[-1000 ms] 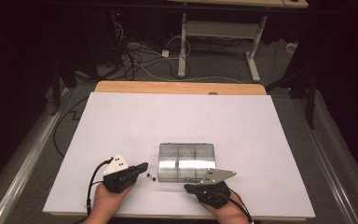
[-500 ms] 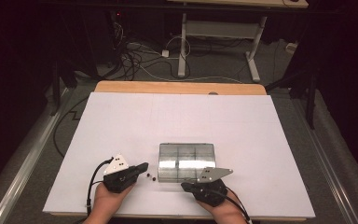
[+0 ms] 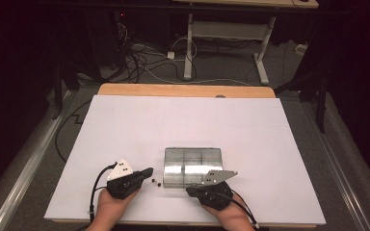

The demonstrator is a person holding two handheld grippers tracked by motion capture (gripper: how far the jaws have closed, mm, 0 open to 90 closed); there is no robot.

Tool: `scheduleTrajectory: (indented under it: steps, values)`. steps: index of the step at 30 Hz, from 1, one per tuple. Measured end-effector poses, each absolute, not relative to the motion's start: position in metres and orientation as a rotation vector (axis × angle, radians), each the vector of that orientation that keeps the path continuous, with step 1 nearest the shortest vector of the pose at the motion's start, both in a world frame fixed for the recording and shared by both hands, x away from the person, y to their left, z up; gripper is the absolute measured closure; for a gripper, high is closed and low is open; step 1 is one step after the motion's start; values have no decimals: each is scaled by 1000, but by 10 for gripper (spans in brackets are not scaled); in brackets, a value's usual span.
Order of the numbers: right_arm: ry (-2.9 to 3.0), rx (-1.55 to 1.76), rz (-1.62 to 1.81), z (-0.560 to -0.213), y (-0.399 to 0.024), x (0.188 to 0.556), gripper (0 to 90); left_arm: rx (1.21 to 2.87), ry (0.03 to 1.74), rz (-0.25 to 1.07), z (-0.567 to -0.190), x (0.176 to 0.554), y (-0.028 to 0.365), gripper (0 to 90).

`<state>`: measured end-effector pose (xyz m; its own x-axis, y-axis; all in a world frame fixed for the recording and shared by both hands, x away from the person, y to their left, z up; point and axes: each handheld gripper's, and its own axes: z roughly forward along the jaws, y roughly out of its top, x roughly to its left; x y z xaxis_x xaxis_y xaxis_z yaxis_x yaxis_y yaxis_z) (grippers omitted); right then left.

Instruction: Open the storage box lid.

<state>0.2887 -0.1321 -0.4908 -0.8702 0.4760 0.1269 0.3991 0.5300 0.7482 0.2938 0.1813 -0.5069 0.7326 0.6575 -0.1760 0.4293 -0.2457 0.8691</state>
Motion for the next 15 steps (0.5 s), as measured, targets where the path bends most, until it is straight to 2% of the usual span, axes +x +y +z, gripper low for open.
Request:
scheduleTrajectory:
  steps: [15]
  values:
    - [2655,800,1251,-493,-140,289,900,1881,824,252,-507,294,183,873]
